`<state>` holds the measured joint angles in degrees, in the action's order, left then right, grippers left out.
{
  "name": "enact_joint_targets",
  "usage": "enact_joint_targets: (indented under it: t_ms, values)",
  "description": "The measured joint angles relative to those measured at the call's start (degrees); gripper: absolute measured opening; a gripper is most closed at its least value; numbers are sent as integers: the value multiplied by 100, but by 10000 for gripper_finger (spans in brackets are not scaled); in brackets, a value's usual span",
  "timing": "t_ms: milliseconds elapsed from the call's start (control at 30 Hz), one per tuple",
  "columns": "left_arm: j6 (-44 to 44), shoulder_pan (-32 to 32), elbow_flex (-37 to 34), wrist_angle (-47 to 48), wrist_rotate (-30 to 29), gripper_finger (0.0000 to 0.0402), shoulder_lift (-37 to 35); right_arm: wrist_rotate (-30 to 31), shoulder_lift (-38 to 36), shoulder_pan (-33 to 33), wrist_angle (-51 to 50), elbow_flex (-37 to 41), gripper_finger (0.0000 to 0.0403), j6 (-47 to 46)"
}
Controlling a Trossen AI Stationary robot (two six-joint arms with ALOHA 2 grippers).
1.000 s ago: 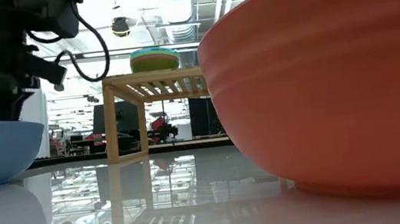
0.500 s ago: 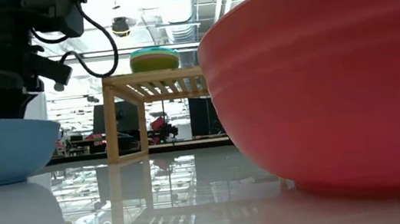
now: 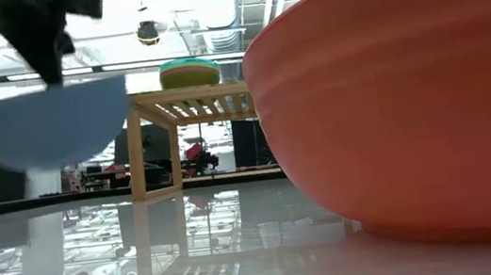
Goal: Place and stack bowls onto a shelf
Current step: Stack the blue bowl on top of the green bowl
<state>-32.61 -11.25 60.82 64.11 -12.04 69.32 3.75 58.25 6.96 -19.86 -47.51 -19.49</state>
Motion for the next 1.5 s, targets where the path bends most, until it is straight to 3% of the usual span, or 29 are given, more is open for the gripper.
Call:
enact_joint_targets:
  t_ms: [133, 267, 367, 667, 767, 1133, 1200, 1500]
  values:
    - [-23, -283, 310, -427, -578, 0, 2, 194, 285, -613, 447, 0, 226, -78]
    - [-85, -336, 327, -1245, -1580, 0, 27, 268, 554, -1068, 979, -2, 226, -153]
    - [266, -329, 328, -1967, -2030, 0, 195, 367, 726, -1263, 1157, -106, 226, -145]
    - [1117, -345, 327, -3474, -3502, 0, 1069, 1938, 1150, -1677, 527, -1018, 226, 765]
    - [1214, -346, 330, -3807, -3837, 0, 1289, 2391, 1153, -1857, 411, -1269, 226, 1057]
    - [2173, -425, 330, -5311, -4749, 0, 1432, 2514, 1549, -2205, 1034, -1508, 226, 1996]
    - [2452, -450, 332, -5624, -4815, 0, 1432, 2871, 1650, -2199, 1182, -1517, 226, 2331]
    - [3191, -439, 332, -6659, -5335, 0, 1432, 5532, 2159, -2207, 1700, -1517, 225, 3631]
